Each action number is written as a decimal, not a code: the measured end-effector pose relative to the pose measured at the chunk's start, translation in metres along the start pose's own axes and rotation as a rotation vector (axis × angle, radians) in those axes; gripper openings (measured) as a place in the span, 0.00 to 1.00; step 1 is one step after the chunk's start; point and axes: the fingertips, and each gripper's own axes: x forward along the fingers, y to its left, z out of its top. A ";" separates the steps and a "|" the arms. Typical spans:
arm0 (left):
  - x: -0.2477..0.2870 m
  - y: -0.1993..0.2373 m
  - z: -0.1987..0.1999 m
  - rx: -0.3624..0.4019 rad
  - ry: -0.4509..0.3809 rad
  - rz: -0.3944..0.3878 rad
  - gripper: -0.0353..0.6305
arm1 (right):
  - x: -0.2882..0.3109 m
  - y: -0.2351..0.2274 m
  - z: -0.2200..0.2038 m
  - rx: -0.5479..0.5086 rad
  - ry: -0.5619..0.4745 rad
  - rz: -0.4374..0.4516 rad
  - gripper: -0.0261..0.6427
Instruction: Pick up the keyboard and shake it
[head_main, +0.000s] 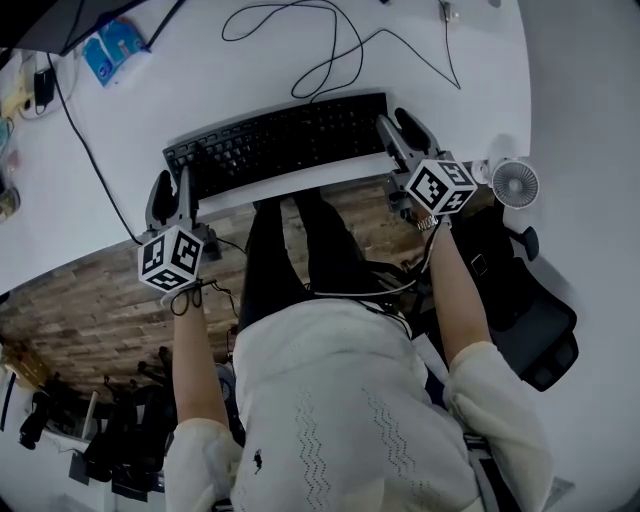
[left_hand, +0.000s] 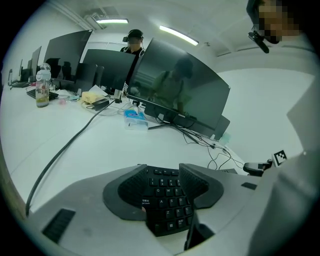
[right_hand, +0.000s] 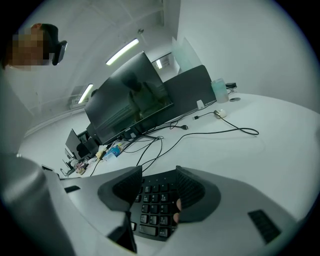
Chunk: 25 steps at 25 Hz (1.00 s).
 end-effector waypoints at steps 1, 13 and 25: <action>0.002 0.000 -0.001 -0.004 0.004 -0.004 0.36 | 0.002 -0.002 -0.001 0.001 0.003 -0.001 0.36; 0.017 0.020 -0.008 -0.073 0.018 0.007 0.39 | 0.027 -0.027 -0.012 -0.017 0.054 -0.039 0.40; 0.030 0.025 -0.013 -0.116 0.025 -0.014 0.39 | 0.040 -0.027 -0.017 -0.008 0.076 -0.031 0.41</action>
